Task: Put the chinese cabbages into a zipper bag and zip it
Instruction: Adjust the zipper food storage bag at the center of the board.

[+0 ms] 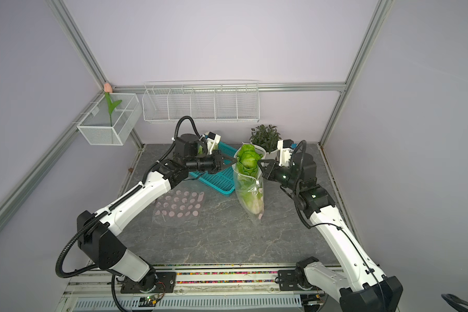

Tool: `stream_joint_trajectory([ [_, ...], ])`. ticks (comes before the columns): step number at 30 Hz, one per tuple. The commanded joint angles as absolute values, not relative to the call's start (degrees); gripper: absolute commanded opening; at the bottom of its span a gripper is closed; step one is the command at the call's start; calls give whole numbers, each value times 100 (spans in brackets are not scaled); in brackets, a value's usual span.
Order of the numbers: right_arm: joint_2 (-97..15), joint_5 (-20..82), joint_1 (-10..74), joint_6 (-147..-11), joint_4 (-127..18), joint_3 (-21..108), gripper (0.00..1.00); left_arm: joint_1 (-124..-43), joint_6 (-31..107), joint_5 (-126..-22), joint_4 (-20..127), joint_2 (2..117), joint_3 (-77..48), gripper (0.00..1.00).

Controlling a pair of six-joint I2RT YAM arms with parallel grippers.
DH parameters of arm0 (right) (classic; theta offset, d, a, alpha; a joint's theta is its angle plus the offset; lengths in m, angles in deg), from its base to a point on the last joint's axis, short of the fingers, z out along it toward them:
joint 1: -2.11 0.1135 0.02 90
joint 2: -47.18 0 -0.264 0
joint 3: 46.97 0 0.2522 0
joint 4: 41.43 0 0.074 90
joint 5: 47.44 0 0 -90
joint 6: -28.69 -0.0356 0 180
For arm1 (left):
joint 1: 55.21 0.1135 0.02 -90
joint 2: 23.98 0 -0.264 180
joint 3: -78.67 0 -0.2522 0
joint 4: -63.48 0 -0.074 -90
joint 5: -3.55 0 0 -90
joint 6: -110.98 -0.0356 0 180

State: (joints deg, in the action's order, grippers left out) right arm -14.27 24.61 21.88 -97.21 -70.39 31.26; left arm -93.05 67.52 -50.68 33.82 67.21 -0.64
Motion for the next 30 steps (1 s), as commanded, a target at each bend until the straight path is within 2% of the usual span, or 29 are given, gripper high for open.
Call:
stream_joint_trajectory([
  [1,-1429,2969,2124,-8803,-8239,3554,7,-9449,6514,-5101,2908,6869,197,0],
  [5,-1898,3202,1917,-8347,-9344,3973,7,-9458,6424,-5361,2738,6681,421,0],
  [8,-1861,3566,1877,-8487,-9326,3792,7,-9486,6370,-5617,2672,6633,643,0],
  [14,-1845,2805,1879,-8762,-8877,4062,7,-9775,6277,-5379,2575,6998,1081,0],
  [18,-2048,2627,1880,-8660,-9114,4183,12,-9775,6138,-5372,2471,7218,1427,0],
  [22,-2001,2607,1866,-8721,-9056,3832,18,-9731,6180,-5419,2543,7519,1157,0],
  [25,-2098,2523,1868,-8672,-9133,3904,9,-9731,6393,-5192,2853,7676,1112,0],
  [28,-1840,2170,1859,-8824,-8488,3926,9,-9731,6099,-5459,2522,7678,1315,0],
  [30,-1704,1583,1855,-9070,-7718,3838,9,-9730,5986,-5569,2357,7715,1350,0],
])
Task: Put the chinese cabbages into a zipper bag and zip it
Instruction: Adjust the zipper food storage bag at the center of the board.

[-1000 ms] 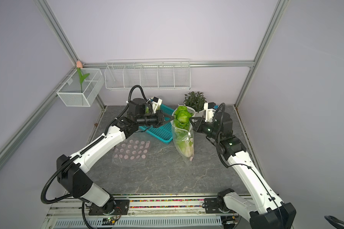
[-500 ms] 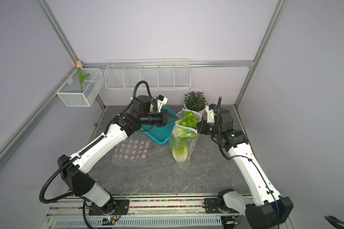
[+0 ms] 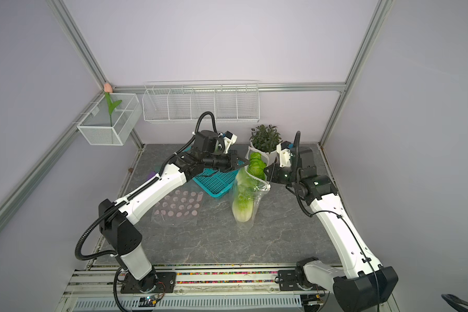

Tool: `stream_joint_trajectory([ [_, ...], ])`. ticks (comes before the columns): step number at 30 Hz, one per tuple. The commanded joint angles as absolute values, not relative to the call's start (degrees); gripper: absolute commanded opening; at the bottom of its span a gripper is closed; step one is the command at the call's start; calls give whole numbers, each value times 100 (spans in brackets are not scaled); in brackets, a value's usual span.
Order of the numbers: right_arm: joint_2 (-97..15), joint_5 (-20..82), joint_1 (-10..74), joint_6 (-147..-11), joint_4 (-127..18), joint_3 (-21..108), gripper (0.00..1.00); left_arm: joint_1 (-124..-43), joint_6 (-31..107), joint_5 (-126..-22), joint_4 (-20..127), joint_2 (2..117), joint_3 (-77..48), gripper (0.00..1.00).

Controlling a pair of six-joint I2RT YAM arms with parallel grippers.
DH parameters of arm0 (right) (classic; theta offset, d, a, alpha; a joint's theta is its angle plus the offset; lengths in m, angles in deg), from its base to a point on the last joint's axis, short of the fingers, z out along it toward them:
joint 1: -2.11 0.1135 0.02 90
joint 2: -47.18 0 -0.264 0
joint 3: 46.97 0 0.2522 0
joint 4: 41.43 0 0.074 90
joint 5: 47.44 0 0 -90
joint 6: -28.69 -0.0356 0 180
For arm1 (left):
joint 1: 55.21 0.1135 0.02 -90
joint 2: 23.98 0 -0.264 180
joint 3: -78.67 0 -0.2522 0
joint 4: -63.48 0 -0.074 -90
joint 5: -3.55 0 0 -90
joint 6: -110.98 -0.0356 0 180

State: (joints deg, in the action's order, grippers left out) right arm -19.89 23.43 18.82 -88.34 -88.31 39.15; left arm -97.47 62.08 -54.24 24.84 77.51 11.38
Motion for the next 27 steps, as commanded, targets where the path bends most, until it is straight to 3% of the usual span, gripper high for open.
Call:
stream_joint_trajectory([
  [1,-1710,1223,1864,-9324,-7290,3749,9,-9722,6016,-5551,2343,7748,1342,0],
  [4,-1901,816,1859,-9592,-7125,3633,10,-9722,6096,-5465,2369,7708,1350,0],
  [9,-2337,2107,1846,-8717,-8834,3833,12,-9624,6043,-5599,2481,7615,898,0],
  [11,-2424,2120,1841,-8677,-8909,3807,18,-9543,6089,-5442,2529,7678,708,0],
  [16,-2561,2433,1843,-8652,-9265,4209,46,-9513,6007,-5303,2544,7657,586,0],
  [23,-3115,3327,2051,-8389,-9947,5172,59,-9511,6086,-5184,2710,7611,586,0],
  [27,-3554,3997,2286,-8134,-10396,5720,62,-9525,6135,-5147,2758,7587,590,0],
])
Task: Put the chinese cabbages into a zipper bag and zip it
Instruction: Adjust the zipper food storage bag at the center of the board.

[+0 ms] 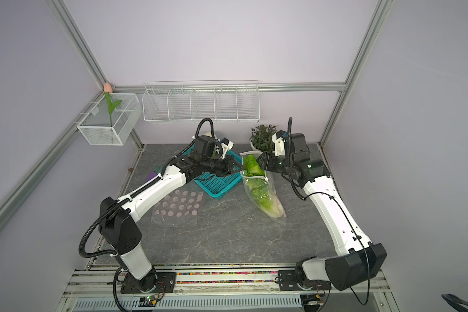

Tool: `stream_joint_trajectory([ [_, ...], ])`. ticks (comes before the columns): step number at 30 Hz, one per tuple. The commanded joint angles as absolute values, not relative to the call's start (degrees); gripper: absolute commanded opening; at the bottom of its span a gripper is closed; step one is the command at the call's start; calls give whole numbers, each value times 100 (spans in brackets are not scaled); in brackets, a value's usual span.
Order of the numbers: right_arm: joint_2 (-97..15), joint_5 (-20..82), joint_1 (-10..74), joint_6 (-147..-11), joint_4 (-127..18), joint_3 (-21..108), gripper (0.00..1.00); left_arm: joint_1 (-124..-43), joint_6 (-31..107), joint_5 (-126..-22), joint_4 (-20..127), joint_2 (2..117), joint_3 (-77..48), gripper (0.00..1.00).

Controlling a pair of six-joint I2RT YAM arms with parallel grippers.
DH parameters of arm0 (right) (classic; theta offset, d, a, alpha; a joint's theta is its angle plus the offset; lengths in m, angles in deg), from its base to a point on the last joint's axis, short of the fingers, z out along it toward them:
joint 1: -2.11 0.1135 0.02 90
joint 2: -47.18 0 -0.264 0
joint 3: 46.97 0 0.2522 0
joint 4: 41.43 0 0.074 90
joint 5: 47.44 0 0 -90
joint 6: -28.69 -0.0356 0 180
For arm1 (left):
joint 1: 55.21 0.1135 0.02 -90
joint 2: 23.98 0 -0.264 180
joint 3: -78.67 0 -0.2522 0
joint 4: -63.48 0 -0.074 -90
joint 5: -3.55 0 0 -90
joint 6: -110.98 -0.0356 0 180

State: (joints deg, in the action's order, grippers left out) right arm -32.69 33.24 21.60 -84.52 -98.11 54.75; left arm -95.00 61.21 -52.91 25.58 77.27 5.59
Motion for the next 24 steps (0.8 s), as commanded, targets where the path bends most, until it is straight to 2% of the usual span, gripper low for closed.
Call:
stream_joint_trajectory([
  [1,-3661,4221,2342,-8025,-10521,5886,62,-9520,6136,-5147,2763,7574,591,0],
  [3,-3824,4492,2447,-7843,-10673,6112,61,-9523,6131,-5147,2766,7551,593,0],
  [5,-4000,4720,2524,-7721,-10833,6327,56,-9520,6126,-5142,2768,7543,595,0],
  [6,-4076,4838,2556,-7658,-10880,6403,50,-9524,6126,-5135,2774,7544,594,0],
  [8,-4151,4995,2630,-7550,-10864,6493,28,-9520,6137,-5116,2772,7575,622,0],
  [9,-4098,4969,2683,-7506,-10790,6516,21,-9507,6114,-5104,2714,7589,696,0],
  [11,-3799,4450,2775,-7414,-10387,6446,12,-9468,6071,-5122,2530,7518,988,0],
  [13,-3561,4079,2749,-7525,-10104,6344,11,-9441,5994,-5320,2406,7412,1207,0],
  [17,-3553,4696,2530,-7320,-10620,6466,10,-9486,6173,-5208,2608,7464,1369,0],
  [18,-3471,4454,2469,-7328,-10538,6382,10,-9546,6193,-5158,2658,7515,1416,0],
  [22,-3250,2080,2454,-7780,-9535,6083,10,-9687,6146,-5052,2494,7868,1570,0],
  [24,-3406,1788,2549,-7825,-9540,6212,10,-9687,6200,-5031,2501,7929,1562,0],
])
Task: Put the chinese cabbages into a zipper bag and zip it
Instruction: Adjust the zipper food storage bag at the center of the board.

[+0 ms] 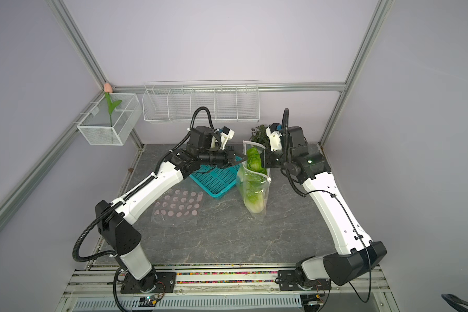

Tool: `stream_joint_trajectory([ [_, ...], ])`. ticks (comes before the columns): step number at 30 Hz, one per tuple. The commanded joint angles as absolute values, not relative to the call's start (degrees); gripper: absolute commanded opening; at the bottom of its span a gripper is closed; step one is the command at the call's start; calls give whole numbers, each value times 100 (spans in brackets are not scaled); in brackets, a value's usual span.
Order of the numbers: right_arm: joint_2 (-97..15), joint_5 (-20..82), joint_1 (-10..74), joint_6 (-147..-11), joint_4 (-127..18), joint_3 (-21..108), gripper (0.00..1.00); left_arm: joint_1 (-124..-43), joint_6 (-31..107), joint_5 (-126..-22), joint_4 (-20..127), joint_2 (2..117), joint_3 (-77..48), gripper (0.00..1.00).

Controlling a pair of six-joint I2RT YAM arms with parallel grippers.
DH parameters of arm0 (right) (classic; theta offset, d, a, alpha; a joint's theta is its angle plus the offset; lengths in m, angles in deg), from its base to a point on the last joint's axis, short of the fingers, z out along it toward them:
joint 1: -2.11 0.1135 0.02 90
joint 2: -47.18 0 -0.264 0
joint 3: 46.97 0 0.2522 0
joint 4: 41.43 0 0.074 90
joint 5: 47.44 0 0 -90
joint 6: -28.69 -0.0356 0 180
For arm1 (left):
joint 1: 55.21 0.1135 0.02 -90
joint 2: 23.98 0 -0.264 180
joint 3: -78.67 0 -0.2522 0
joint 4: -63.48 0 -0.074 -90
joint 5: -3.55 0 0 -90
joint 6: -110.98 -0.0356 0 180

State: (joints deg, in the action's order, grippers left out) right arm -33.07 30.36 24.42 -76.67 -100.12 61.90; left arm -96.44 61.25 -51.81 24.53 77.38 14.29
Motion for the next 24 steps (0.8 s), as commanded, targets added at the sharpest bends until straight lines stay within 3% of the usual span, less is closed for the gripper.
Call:
stream_joint_trajectory([
  [1,-3498,1933,2566,-7798,-9632,6224,10,-9687,6239,-5038,2583,7911,1535,0],
  [4,-3631,2200,2549,-7652,-9587,5928,10,-9607,6474,-5260,2955,7783,1259,0],
  [9,-3753,1785,2540,-7845,-9078,5703,14,-9282,7012,-5276,3619,7765,692,0],
  [15,-3380,1506,2346,-7990,-9055,5620,47,-9127,7105,-5340,3830,7545,351,0],
  [19,-2510,1988,1962,-7801,-9305,4877,72,-9038,7191,-5357,3920,7502,178,0],
  [24,-1241,2602,1793,-7459,-9307,3487,79,-9024,7367,-5348,4088,7575,120,0],
])
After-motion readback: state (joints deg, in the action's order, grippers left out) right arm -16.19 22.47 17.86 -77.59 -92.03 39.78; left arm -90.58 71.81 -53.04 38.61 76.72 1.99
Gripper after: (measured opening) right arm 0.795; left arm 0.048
